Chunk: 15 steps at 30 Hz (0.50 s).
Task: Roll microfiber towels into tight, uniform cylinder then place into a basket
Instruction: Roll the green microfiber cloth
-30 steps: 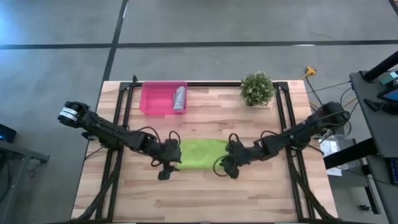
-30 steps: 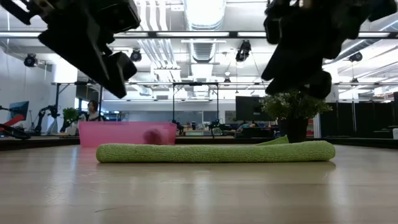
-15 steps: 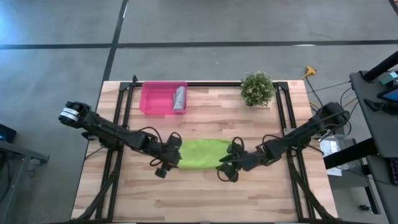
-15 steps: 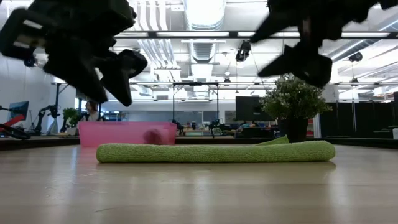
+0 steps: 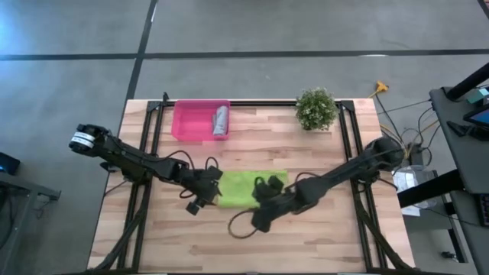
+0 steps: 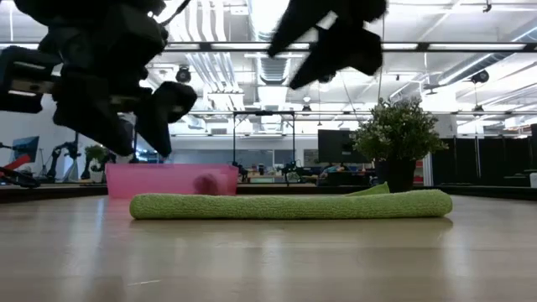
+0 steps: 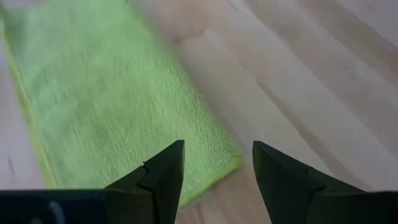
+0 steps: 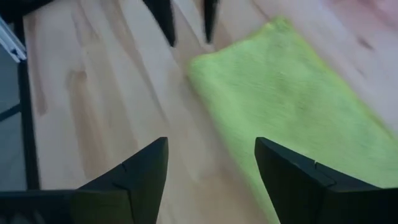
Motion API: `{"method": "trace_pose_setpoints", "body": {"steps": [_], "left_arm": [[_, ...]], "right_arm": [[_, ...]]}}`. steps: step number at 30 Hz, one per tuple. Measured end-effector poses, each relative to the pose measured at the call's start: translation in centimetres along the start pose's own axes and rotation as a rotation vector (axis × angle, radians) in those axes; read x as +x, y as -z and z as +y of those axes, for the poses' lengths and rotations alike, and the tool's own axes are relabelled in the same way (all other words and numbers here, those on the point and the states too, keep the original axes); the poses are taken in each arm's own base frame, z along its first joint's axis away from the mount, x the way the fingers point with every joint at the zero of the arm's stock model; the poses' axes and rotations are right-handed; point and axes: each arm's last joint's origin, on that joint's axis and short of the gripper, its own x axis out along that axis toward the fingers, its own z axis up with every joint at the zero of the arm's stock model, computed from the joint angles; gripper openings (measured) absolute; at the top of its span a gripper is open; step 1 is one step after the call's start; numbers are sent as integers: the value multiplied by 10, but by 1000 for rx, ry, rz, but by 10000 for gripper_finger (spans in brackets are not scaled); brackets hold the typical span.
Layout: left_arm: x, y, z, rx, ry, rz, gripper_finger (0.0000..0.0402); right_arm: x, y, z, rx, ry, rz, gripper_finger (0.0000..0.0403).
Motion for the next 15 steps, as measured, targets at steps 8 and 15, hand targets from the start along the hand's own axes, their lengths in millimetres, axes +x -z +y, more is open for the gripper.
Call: {"method": "trace_pose_setpoints", "body": {"steps": [8, 15], "left_arm": [[20, 20, 0, -1, 8, 83, 174], [30, 15, 5, -179, -55, 105, 173]], "right_arm": [[17, -17, 28, 29, 83, 81, 234], [9, 0, 4, 227, 415, 266, 204]]}}
